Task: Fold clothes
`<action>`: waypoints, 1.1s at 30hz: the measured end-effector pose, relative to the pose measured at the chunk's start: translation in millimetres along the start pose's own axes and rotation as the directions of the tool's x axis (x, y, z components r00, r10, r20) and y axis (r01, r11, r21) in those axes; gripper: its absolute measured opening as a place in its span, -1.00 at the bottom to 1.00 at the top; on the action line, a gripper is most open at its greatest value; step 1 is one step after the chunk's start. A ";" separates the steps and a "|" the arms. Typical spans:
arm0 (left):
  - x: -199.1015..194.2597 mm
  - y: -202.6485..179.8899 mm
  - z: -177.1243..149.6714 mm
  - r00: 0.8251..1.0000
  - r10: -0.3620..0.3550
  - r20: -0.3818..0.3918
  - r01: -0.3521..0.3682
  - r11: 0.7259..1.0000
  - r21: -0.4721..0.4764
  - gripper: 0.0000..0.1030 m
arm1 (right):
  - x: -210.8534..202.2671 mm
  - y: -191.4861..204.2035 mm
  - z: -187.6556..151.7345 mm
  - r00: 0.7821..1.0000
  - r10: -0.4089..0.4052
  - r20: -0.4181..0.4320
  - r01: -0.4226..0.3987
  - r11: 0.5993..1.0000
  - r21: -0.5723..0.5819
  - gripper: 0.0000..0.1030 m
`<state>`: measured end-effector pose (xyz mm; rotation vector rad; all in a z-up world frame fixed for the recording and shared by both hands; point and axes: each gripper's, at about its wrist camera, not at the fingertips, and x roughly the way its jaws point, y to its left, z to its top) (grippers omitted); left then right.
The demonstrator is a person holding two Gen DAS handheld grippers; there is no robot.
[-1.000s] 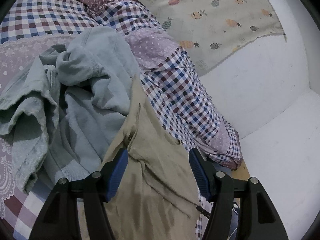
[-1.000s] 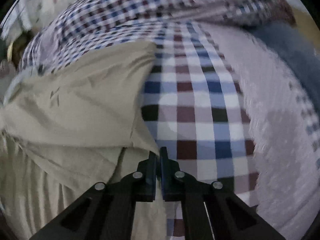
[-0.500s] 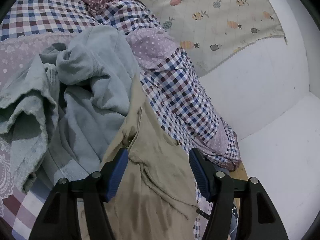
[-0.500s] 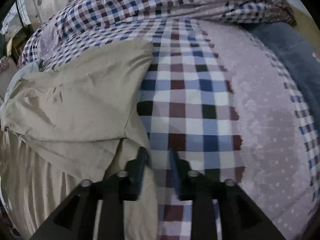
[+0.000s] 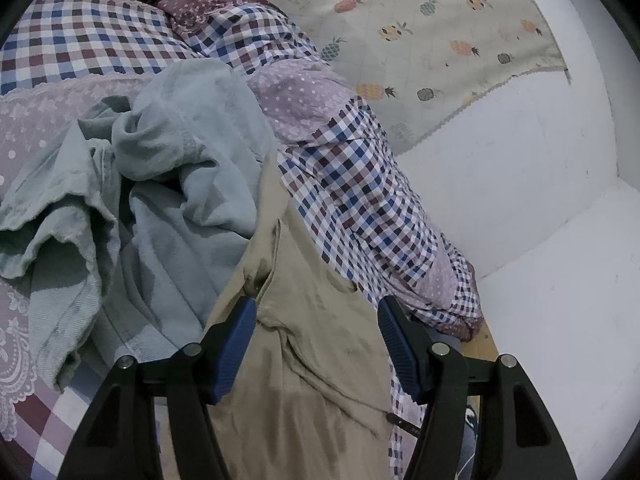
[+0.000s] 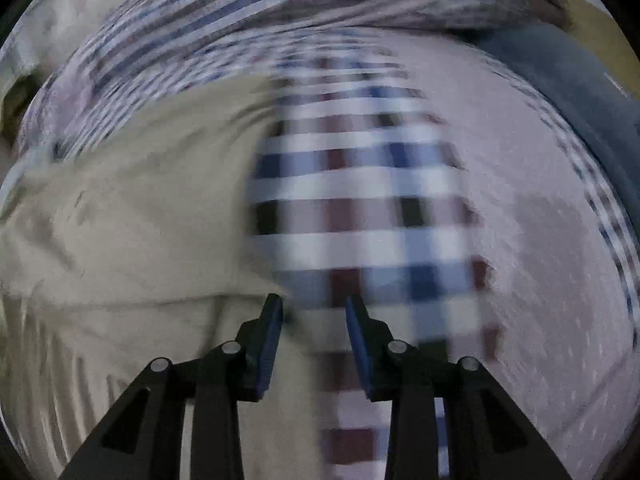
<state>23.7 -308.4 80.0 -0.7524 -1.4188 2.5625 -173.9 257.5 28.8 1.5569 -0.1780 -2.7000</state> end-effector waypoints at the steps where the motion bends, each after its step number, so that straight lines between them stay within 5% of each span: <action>1: -2.3 -0.8 0.6 1.000 -0.001 0.002 0.001 1.000 0.005 0.29 | -9.5 -6.7 -5.2 1.000 0.020 0.022 -0.021 0.999 0.037 -0.24; 6: -15.6 -5.1 2.5 1.000 -0.010 0.015 0.009 0.999 0.032 0.38 | -79.7 -6.9 -45.2 0.986 0.069 0.149 -0.074 0.997 0.028 -0.23; 11: -48.2 -16.1 -6.7 0.999 -0.043 0.026 0.040 0.994 0.099 0.41 | -165.2 10.8 -111.4 0.940 0.190 0.283 -0.184 0.982 -0.047 -0.04; 18: -130.8 -24.9 -50.1 0.998 -0.030 0.055 0.017 0.973 0.229 0.60 | -236.6 51.0 -215.8 0.884 0.311 0.348 -0.266 0.949 -0.171 -0.02; 23: -180.8 21.9 -106.9 0.996 0.091 0.003 -0.090 0.982 0.163 0.61 | -244.9 98.3 -276.0 0.853 0.401 0.333 -0.319 0.907 -0.274 -0.02; 30: -200.7 55.7 -169.8 0.946 0.299 -0.127 -0.270 0.941 0.204 0.61 | -255.6 173.4 -323.2 0.816 0.518 0.258 -0.361 0.804 -0.472 0.00; 33: -207.7 73.1 -187.1 0.941 0.304 -0.149 -0.286 0.949 0.130 0.61 | -258.8 193.8 -341.0 0.806 0.540 0.243 -0.353 0.768 -0.534 0.01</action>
